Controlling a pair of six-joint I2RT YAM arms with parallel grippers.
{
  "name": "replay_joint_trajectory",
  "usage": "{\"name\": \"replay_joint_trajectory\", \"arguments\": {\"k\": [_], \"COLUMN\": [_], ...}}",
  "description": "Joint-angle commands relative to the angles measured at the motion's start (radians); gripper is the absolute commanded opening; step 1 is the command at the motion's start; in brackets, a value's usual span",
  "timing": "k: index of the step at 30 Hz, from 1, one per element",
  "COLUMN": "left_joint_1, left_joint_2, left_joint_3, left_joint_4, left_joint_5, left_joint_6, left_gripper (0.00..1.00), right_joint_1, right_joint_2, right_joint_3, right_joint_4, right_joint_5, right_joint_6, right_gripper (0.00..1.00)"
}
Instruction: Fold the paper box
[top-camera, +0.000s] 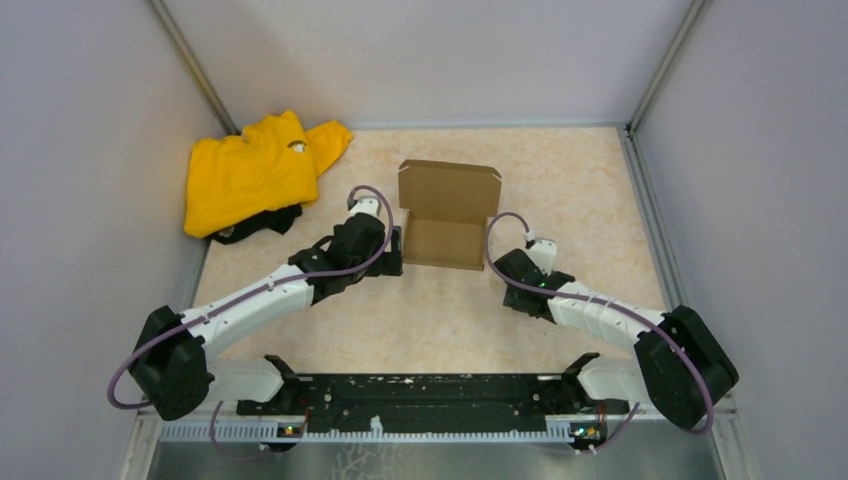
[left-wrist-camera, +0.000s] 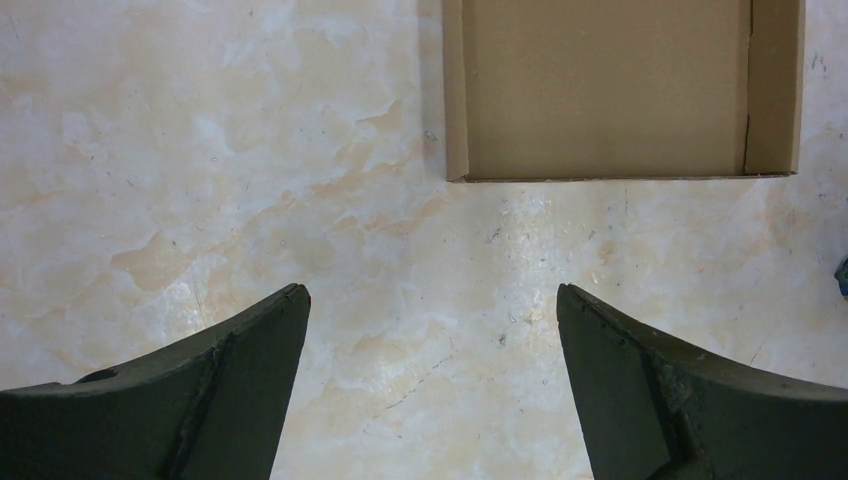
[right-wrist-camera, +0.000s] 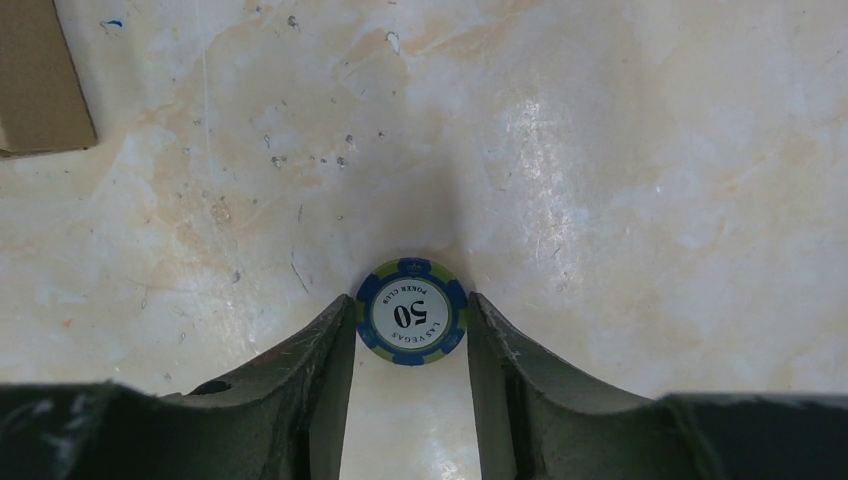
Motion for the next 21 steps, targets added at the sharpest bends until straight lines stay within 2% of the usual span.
{"name": "replay_joint_trajectory", "arguments": {"k": [1,9,17,21], "left_joint_1": [0.002,0.002,0.003,0.004], "left_joint_2": [-0.004,0.016,0.042,0.049], "left_joint_3": [-0.009,-0.005,0.009,0.015], "left_joint_4": [0.021,0.027,0.030,0.029], "left_joint_5": [0.011,0.002,-0.026,-0.035], "left_joint_6": [-0.014,-0.009,0.003,0.007], "left_gripper": [0.99,0.99,0.99,0.99], "right_joint_1": [0.016,0.016,0.016,0.016], "right_joint_2": [0.061,0.103,0.216,0.216], "right_joint_3": [-0.035,0.015,0.129,0.153], "right_joint_4": [-0.035,-0.022,-0.018,-0.025], "right_joint_5": [-0.097,-0.087,-0.050,-0.040], "right_joint_6": [0.034,0.018,-0.032,-0.044], "right_gripper": [0.32,0.24,0.20,0.19]}}
